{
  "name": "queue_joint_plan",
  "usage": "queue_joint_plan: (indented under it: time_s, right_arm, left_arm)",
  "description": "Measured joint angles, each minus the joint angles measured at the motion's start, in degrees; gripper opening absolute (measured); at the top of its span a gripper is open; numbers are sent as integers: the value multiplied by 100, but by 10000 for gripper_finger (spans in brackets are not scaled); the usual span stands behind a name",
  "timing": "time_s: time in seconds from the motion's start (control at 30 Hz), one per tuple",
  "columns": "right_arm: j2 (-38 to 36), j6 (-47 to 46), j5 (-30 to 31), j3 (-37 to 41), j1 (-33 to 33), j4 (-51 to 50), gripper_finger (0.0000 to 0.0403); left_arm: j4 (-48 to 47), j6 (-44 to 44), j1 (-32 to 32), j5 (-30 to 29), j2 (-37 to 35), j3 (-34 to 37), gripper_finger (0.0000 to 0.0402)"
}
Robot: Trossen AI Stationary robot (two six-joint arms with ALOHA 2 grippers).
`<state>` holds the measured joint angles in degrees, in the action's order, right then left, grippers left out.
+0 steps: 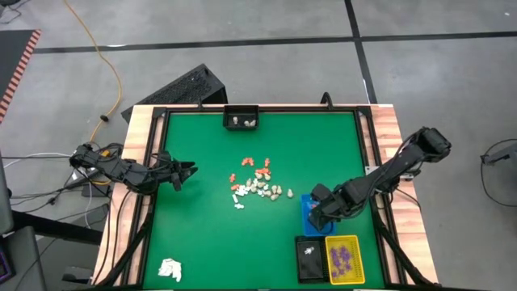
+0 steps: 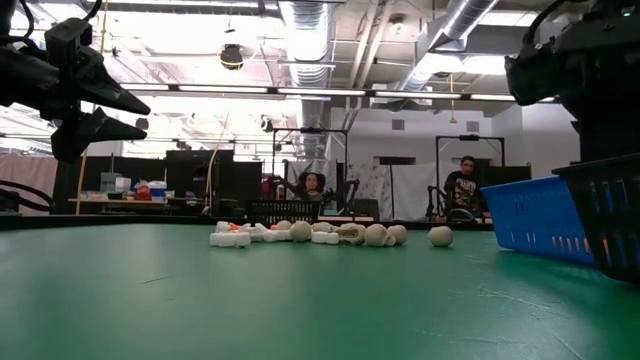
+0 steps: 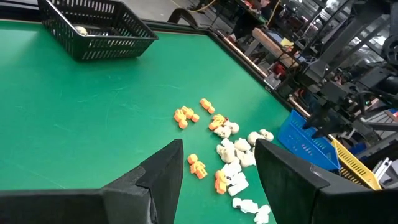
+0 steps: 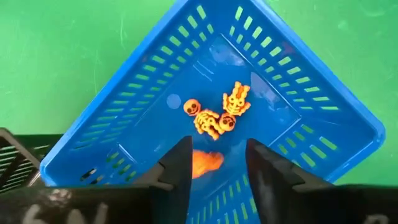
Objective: Sort Halloween decoration
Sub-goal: Put the orange skeleton toy into the blue bin
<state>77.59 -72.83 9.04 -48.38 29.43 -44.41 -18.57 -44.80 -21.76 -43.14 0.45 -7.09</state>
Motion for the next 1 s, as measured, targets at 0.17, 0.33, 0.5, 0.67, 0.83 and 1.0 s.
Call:
queue_joint_plan:
  time_s: [0.17,0.33,0.5,0.67,0.83,1.0]
  right_arm:
    - [-208,222,10,-198,-84,34,162]
    - [-496,936,387,-656,-360,115,155]
    - [-566,2738,1672,-890,-761,1235,152]
    - [-193,4150,2455,-891,-1509,2651,152]
    - [688,4797,2423,-890,-2230,3959,153]
    - [1679,5087,2376,-890,-2646,4934,152]
  left_arm:
    - [0,-4,-2,0,0,0,189]
    - [0,-4,-2,0,0,0,189]
    - [0,20,0,0,0,0,189]
    - [0,33,0,0,2,0,189]
    - [0,35,-2,0,2,0,189]
    - [1,41,-2,0,2,0,189]
